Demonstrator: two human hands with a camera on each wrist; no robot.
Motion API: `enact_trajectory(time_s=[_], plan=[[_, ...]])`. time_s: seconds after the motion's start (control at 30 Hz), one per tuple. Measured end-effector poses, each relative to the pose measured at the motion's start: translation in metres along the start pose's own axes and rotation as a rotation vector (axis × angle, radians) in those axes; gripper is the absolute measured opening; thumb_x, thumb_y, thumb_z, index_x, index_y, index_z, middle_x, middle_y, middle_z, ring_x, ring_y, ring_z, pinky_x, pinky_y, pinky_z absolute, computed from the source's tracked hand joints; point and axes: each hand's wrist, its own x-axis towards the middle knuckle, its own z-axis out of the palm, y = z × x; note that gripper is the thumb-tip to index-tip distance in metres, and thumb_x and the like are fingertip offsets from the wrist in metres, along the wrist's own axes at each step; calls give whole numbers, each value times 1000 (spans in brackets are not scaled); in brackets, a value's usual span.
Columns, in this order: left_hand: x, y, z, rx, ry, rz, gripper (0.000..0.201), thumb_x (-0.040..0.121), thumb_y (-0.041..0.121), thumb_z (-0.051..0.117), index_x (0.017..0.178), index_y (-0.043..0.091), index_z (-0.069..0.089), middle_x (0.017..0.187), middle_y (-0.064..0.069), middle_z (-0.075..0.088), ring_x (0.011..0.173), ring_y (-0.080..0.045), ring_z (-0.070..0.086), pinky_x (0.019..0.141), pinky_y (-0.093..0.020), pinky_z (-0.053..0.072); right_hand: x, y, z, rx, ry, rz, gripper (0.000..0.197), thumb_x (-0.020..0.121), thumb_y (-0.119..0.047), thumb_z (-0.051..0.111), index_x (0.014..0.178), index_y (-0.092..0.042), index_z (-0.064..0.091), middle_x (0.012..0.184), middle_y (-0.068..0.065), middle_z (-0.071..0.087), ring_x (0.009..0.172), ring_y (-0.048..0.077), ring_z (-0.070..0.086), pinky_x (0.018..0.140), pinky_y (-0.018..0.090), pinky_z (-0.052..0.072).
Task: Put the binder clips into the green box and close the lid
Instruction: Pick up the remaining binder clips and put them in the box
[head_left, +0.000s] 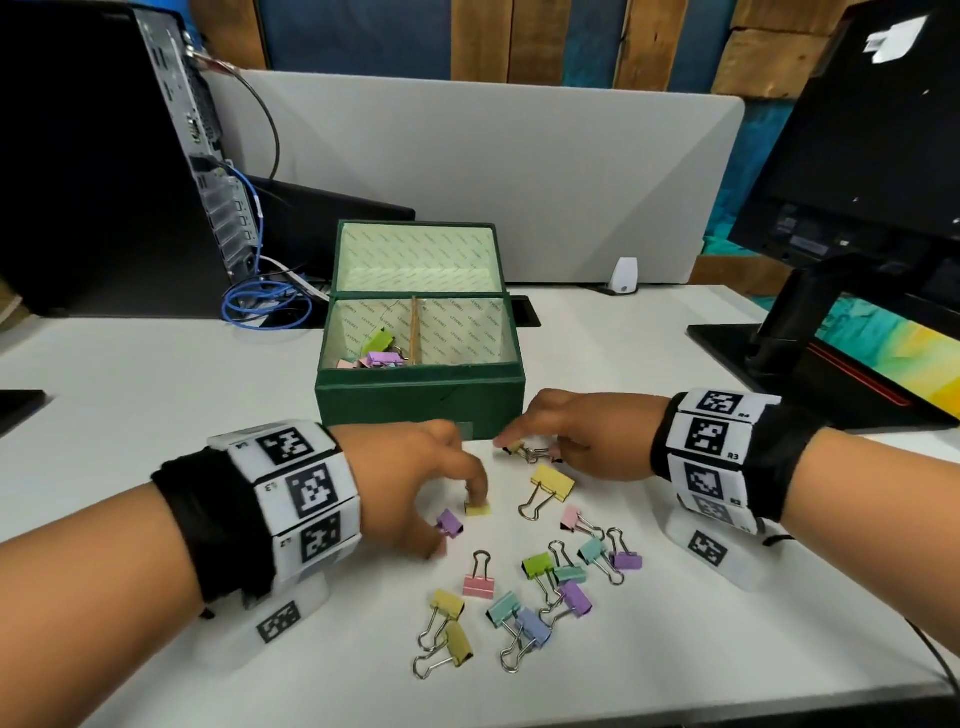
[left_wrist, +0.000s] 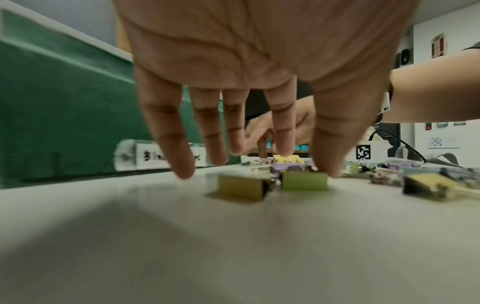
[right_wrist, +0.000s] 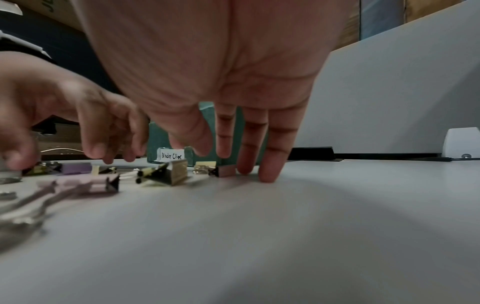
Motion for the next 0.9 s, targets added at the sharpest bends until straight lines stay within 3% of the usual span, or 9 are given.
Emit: enact_trajectory(time_s=[0.13, 0.3, 0.37, 0.5, 0.63, 0.7, 0.77, 0.9], plan=[[-13, -6, -1, 15, -133, -51, 59, 75, 48, 66, 125, 59, 35, 124, 14, 43, 108, -9, 49, 94, -29, 45, 7, -1, 1, -57, -51, -30, 56, 96, -13, 38, 141, -45, 28, 138, -5, 37, 104, 9, 39, 95, 23, 35], [-2, -4, 0, -8, -77, -21, 50, 81, 37, 65, 122, 54, 43, 117, 13, 51, 93, -6, 53, 86, -23, 48, 16, -4, 2, -144, -56, 3, 50, 94, -14, 45, 138, -37, 39, 108, -9, 34, 95, 9, 38, 84, 20, 34], [2, -5, 0, -22, -62, -24, 42, 81, 35, 66, 117, 48, 50, 113, 12, 54, 93, -8, 56, 79, -21, 46, 15, -2, 1, -130, -36, 22, 46, 90, -17, 53, 132, -34, 47, 110, -8, 40, 94, 10, 42, 84, 21, 37], [2, -5, 1, 8, -38, -23, 30, 81, 34, 64, 109, 39, 54, 111, 11, 55, 95, -10, 57, 81, -24, 49, 10, 1, 3, -90, -27, 37, 32, 84, -21, 62, 113, -33, 56, 112, -3, 49, 94, 15, 50, 87, 28, 46], [4, -1, -1, -13, -23, -36, 51, 78, 35, 67, 118, 48, 38, 115, 12, 50, 91, -10, 56, 77, -24, 49, 10, 2, 5, -86, -23, 36, 22, 81, -20, 64, 94, -34, 52, 95, -6, 50, 88, 17, 53, 81, 31, 49], [6, -1, -3, -37, -64, 0, 62, 78, 38, 66, 126, 55, 31, 123, 11, 47, 98, -11, 53, 80, -24, 45, 10, 3, 4, -74, -7, 39, 22, 80, -13, 61, 84, -31, 48, 81, -11, 47, 82, 17, 50, 70, 25, 44], [7, 0, -3, -33, -82, 20, 60, 77, 44, 65, 127, 54, 34, 127, 11, 45, 107, -12, 51, 89, -27, 45, 8, 4, 3, -67, 3, 38, 22, 79, -9, 60, 81, -28, 49, 75, -13, 46, 77, 13, 48, 63, 18, 38], [11, 1, 0, 56, -87, 19, 43, 77, 49, 64, 116, 36, 50, 124, 9, 47, 107, -12, 49, 95, -32, 46, 1, 1, -8, -27, -29, 18, 19, 81, -8, 59, 82, -26, 55, 73, -16, 49, 70, 3, 46, 66, 18, 38]])
